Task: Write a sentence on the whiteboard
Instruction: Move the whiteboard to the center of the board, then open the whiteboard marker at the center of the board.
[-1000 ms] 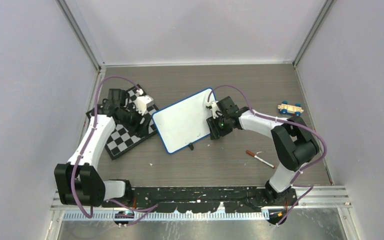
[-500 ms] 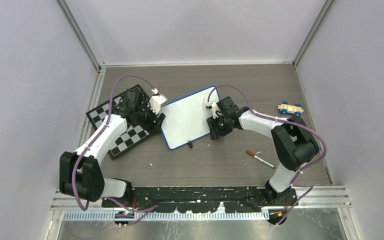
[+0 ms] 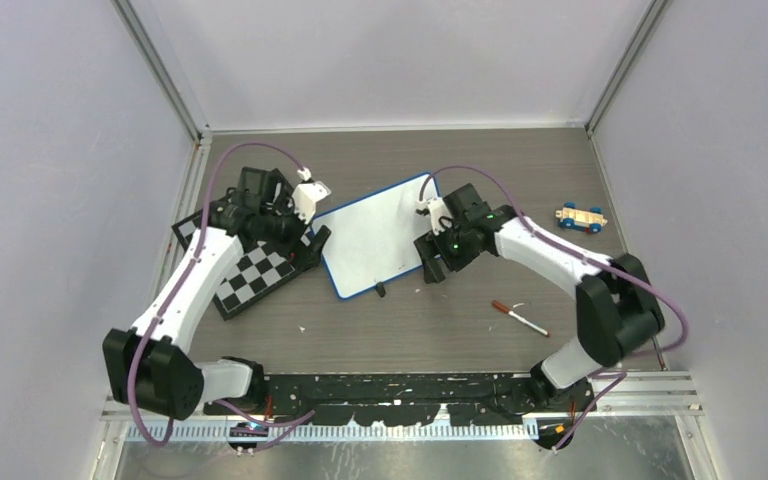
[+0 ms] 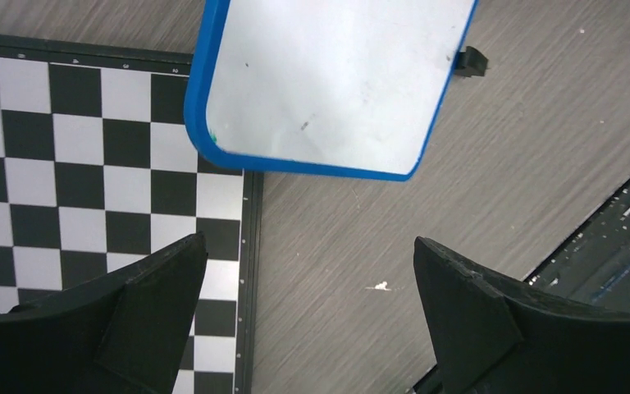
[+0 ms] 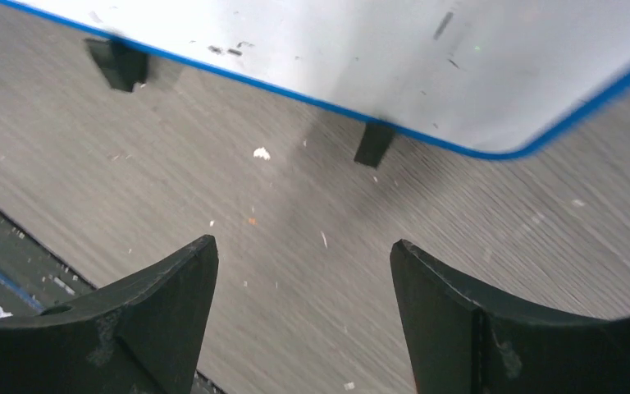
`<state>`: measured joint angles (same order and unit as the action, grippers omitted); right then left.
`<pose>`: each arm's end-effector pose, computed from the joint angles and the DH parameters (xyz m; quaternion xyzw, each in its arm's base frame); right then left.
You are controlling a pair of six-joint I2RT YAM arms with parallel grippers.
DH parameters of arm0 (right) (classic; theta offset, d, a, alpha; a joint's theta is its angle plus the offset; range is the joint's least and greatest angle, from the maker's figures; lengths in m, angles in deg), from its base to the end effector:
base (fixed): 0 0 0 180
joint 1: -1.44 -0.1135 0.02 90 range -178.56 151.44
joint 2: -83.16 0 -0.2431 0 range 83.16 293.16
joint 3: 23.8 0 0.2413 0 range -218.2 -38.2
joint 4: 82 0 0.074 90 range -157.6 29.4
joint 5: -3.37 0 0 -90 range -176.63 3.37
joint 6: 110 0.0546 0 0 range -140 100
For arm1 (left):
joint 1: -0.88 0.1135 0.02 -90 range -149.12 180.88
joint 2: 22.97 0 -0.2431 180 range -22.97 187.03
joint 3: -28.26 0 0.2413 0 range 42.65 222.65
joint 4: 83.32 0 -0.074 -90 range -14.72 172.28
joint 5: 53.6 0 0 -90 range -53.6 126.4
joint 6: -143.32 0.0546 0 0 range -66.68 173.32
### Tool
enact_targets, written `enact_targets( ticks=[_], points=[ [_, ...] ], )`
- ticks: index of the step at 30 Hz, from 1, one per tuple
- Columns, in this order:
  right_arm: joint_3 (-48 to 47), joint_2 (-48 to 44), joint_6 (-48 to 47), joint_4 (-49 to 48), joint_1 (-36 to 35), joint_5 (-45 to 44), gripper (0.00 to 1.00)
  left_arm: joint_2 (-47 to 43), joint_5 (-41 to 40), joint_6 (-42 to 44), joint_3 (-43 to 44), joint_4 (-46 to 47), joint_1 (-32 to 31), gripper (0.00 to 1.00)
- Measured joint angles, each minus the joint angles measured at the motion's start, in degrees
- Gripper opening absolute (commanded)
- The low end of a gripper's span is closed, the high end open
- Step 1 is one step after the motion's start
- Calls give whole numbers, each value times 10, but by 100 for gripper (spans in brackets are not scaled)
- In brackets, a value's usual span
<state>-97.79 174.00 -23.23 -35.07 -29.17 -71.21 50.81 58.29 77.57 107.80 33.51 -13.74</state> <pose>0.2598 0.1706 0.1730 -0.3100 0.9145 0.1801 0.1875 0.2458 -0.0852 0.2661 0.3638 0.8709 -0.1585 0.2898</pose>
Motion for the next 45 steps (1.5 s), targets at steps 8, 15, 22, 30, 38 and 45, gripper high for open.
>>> enact_targets(
  ticks=[8, 15, 22, 30, 38, 45],
  points=[
    [-25, -132, -108, 153, 35, -21, 78, -50, 5, -14, 39, -62, 0, 100],
    [31, -148, -174, 262, 41, -113, 67, -54, 24, -51, 26, -48, 0, 100],
    [125, -164, -203, 236, 41, -187, 59, -58, 46, -79, 8, -30, -1, 100],
    [194, -139, -241, 146, 41, -217, 51, -58, 67, -95, 8, -14, -1, 100],
    [209, -121, -269, 113, 41, -217, 16, -58, 92, -110, 8, -7, -3, 100],
    [193, -111, -281, 116, 51, -207, 0, -56, 131, -133, 30, -8, -3, 100]
  ],
)
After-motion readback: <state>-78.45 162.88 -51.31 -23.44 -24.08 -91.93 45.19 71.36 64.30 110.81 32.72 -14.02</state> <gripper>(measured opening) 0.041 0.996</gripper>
